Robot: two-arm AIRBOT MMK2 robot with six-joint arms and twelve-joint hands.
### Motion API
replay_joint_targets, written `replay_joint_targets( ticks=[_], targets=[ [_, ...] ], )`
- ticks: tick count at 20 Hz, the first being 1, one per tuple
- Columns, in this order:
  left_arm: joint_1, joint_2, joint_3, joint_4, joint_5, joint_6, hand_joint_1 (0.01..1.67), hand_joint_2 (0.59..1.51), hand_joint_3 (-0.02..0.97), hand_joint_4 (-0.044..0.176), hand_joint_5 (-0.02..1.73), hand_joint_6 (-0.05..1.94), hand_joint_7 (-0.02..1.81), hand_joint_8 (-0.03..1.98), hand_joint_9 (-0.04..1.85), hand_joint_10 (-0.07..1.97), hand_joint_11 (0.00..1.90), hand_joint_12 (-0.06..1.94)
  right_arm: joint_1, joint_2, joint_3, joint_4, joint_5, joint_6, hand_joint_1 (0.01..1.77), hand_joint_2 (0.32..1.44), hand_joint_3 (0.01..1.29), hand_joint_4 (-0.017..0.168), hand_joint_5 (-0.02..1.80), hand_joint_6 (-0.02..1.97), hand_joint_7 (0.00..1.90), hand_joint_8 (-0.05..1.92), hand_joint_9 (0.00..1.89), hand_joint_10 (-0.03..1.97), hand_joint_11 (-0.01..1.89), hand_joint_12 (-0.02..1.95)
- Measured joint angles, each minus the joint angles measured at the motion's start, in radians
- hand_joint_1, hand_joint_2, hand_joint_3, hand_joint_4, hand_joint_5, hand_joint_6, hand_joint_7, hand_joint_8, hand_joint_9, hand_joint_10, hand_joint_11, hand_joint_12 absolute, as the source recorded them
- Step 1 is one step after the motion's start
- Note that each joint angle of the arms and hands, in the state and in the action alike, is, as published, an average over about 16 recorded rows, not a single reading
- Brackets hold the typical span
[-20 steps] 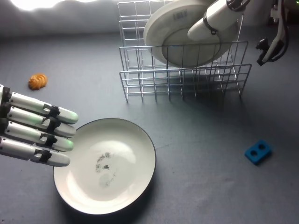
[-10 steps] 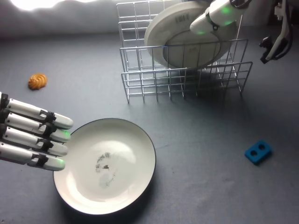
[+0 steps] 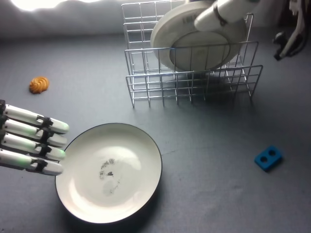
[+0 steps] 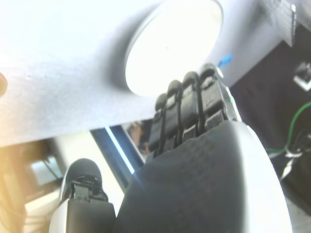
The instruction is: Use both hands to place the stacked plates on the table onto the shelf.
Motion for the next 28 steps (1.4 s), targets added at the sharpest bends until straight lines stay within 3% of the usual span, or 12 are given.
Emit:
replay_joint_targets(
  ticks=[9,16,22,28],
  targets=[
    [0.056,0.005,-0.050,-0.030,0.081,0.001,0.02,1.127,0.014,0.006,0.09,0.01,0.15,0.00,0.09,0.01,0.02,0.00,0.049,0.016,-0.005,0.006,0.026,-0.110,1.00,1.01,0.01,-0.003,0.87,0.07,1.01,0.08,1.07,0.00,0.56,1.19],
    [0.096,0.011,-0.098,-0.058,0.153,0.002,0.02,1.129,0.014,0.005,0.09,0.01,0.14,0.00,0.09,0.01,0.02,0.00,0.083,0.065,-0.098,0.163,0.108,-0.507,0.97,1.02,0.01,-0.003,0.78,0.04,0.91,0.04,0.93,0.00,0.43,1.18],
    [0.123,0.015,-0.128,-0.082,0.215,0.002,0.02,1.131,0.014,0.005,0.09,0.01,0.13,0.00,0.07,0.01,0.01,0.00,0.068,0.113,-0.261,0.355,0.200,-0.936,0.98,1.01,0.01,0.000,0.49,0.04,0.57,0.02,0.57,0.00,0.23,0.80],
    [0.149,0.019,-0.150,-0.102,0.266,0.002,0.02,1.129,0.014,0.003,0.07,0.01,0.09,0.00,0.05,0.01,0.02,0.00,0.005,0.145,-0.425,0.505,0.261,-1.247,1.06,0.95,0.01,0.003,0.19,0.04,0.21,0.01,0.20,0.00,0.06,0.36]
  ],
)
